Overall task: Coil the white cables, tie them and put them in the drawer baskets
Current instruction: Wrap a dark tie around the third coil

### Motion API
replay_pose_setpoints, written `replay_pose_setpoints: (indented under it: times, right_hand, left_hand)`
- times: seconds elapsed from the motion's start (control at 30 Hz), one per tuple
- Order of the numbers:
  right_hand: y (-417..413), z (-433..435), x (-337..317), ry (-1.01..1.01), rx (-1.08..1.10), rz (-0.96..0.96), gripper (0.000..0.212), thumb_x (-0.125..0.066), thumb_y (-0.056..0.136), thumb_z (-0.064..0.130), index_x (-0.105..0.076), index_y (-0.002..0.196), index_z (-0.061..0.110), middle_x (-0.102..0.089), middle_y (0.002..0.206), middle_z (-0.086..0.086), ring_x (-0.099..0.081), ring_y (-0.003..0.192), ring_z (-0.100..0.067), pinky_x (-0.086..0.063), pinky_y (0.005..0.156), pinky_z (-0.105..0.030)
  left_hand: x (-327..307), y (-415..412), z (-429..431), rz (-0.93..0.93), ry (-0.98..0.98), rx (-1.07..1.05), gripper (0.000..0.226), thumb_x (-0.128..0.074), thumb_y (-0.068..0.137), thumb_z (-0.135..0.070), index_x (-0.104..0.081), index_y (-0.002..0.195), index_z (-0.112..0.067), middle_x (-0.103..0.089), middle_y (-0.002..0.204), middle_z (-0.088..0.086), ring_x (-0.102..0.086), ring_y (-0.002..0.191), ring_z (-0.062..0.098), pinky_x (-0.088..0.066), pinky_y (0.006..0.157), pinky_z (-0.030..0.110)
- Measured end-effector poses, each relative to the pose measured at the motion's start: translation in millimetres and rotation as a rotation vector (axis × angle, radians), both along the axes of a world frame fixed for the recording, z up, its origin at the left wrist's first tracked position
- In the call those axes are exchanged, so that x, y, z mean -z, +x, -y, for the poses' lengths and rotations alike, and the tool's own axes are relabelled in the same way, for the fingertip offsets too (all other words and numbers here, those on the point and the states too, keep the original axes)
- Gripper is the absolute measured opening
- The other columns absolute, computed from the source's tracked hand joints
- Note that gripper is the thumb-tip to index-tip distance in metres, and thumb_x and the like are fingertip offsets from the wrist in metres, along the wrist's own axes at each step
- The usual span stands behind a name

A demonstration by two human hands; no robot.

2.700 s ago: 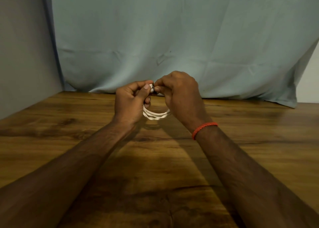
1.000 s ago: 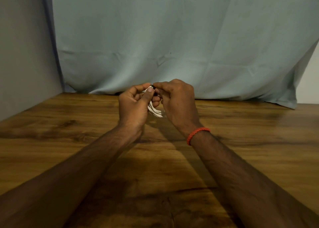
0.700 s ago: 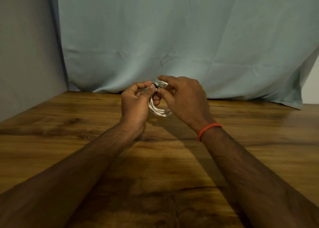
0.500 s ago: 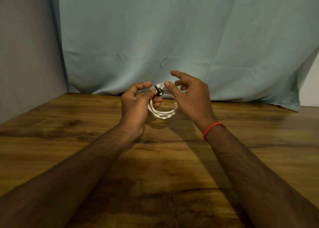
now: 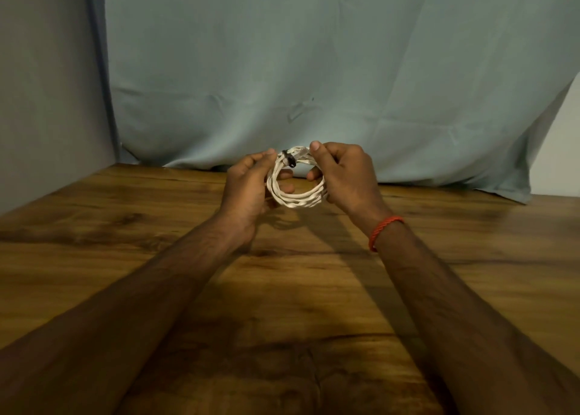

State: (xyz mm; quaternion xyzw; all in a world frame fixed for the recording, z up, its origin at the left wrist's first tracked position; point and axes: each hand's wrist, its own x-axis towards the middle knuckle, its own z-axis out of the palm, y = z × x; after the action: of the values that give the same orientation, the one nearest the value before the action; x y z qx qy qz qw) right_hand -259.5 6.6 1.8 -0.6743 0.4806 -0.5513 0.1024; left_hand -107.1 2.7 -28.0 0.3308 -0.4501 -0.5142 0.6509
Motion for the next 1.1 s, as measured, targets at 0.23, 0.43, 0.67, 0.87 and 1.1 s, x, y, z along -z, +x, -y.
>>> replay_pose_setpoints:
  times: [0.23, 0.43, 0.67, 0.87, 1.1]
  right_hand:
    - [-13, -12, -5, 0.037, -0.037, 0.220, 0.031, -0.053, 0.104, 0.035, -0.075, 0.091, 0.016, -0.075, 0.071, -0.007, -0.065, 0.053, -0.017, -0.044, 0.050, -0.025]
    - [-45, -70, -29, 0.104, -0.032, 0.203, 0.031, -0.056, 0.102, 0.038, -0.076, 0.100, 0.014, -0.075, 0.074, -0.009, -0.062, 0.050, -0.013, -0.044, 0.043, -0.024]
    - [-92, -156, -53, 0.271, -0.038, 0.081, 0.026, -0.069, 0.096, 0.026, -0.071, 0.114, 0.008, -0.074, 0.085, -0.013, -0.070, 0.060, -0.021, -0.057, 0.055, -0.033]
    - [-136, -237, -64, 0.388, 0.007, 0.030, 0.040, -0.071, 0.093, 0.024, -0.065, 0.126, 0.003, -0.072, 0.097, -0.024, -0.072, 0.066, -0.028, -0.060, 0.058, -0.031]
    - [-198, -328, -61, 0.477, 0.130, 0.049, 0.039, -0.070, 0.093, 0.020, -0.063, 0.128, 0.005, -0.073, 0.100, -0.020, -0.074, 0.074, -0.031, -0.063, 0.063, -0.033]
  left_hand:
    - [-5, 0, -21, 0.133, -0.037, 0.114, 0.031, -0.058, 0.100, -0.034, -0.073, 0.107, -0.009, -0.075, 0.096, 0.014, -0.070, 0.075, 0.026, -0.057, 0.061, 0.032]
    - [-21, -16, -53, 0.266, -0.151, 0.233, 0.029, -0.061, 0.097, -0.029, -0.074, 0.106, -0.004, -0.072, 0.083, 0.019, -0.067, 0.061, 0.024, -0.056, 0.053, 0.026]
    - [-36, -51, -110, 0.304, -0.206, 0.278, 0.028, -0.061, 0.098, -0.028, -0.073, 0.102, -0.003, -0.071, 0.070, 0.013, -0.068, 0.058, 0.019, -0.055, 0.052, 0.023]
    - [-38, -94, -166, 0.313, -0.162, 0.401, 0.029, -0.062, 0.098, -0.024, -0.070, 0.106, 0.003, -0.070, 0.069, 0.017, -0.068, 0.052, 0.016, -0.055, 0.050, 0.019]
    - [-42, -160, -229, 0.462, -0.157, 0.557, 0.031, -0.066, 0.094, -0.030, -0.072, 0.107, -0.002, -0.074, 0.077, 0.010, -0.069, 0.053, 0.015, -0.050, 0.044, 0.018]
